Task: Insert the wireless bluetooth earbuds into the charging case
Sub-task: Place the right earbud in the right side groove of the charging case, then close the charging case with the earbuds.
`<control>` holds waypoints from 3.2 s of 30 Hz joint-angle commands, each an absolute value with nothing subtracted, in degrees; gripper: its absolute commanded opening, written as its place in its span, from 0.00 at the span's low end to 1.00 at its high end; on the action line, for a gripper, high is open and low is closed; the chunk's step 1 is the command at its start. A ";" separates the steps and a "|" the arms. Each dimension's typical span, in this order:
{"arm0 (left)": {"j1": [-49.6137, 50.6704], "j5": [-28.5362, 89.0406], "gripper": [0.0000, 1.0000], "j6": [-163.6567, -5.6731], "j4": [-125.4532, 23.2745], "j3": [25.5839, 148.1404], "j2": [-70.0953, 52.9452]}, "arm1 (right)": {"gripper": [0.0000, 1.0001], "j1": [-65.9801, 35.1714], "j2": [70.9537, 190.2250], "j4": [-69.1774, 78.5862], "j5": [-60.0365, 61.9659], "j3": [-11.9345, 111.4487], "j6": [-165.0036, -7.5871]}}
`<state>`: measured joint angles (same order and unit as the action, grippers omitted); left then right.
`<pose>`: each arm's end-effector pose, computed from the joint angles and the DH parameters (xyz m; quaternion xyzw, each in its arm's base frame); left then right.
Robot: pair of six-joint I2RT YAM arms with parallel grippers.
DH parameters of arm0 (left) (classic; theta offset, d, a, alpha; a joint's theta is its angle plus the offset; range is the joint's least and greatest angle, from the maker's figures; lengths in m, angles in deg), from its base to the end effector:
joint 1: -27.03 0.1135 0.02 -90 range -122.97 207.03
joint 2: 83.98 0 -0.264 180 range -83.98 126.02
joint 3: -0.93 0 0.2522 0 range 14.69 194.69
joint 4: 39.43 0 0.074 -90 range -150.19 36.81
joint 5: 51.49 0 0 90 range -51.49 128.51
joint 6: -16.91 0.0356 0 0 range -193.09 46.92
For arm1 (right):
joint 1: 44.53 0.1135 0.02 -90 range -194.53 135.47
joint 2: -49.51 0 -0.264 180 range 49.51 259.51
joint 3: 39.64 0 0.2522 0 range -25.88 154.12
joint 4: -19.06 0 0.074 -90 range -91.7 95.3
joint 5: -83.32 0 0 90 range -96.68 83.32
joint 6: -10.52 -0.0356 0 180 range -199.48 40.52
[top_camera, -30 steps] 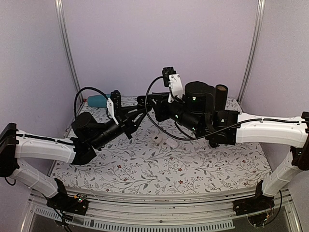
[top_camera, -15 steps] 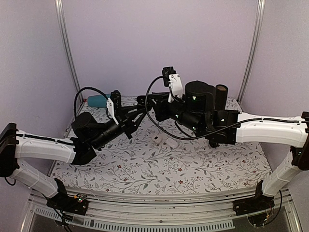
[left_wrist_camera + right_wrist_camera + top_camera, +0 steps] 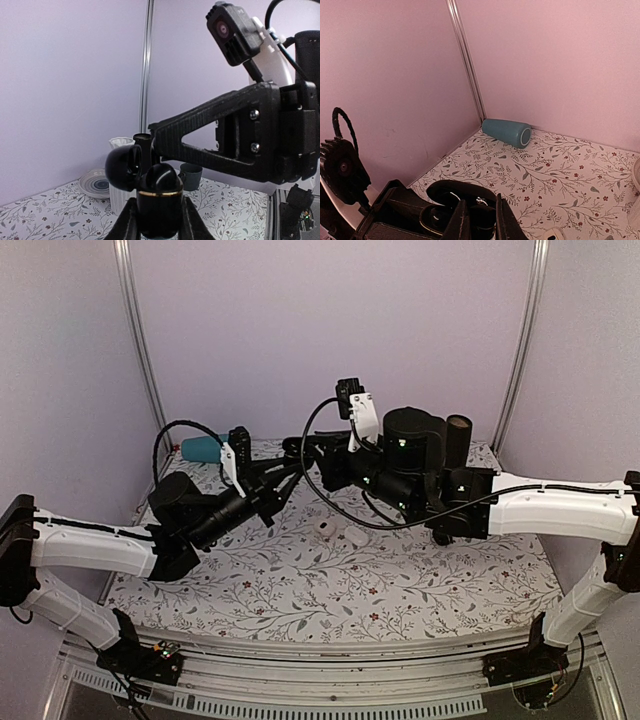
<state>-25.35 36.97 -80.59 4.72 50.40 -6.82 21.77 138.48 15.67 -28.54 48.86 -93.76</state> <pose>0.1761 -0.2301 0.2848 0.2384 0.5491 -0.4067 0.6901 0.1626 0.3374 0.3682 -0.1982 0.7014 0.3279 0.6010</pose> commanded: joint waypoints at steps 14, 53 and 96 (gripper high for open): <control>-25.28 40.62 0.00 -80.75 9.21 52.49 -7.78 | 0.18 22.89 138.71 10.53 -20.23 49.40 -95.18; -25.20 38.54 0.00 -81.10 10.99 51.09 -8.81 | 0.30 21.92 135.63 7.42 -17.98 50.12 -96.94; -19.17 5.24 0.00 -90.29 6.90 51.65 -10.22 | 0.97 4.87 135.79 33.67 42.44 41.71 -114.46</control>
<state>-20.35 9.10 -87.57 3.91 50.20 -11.25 4.96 133.25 27.15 32.83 40.36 -109.63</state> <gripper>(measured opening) 0.217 0.974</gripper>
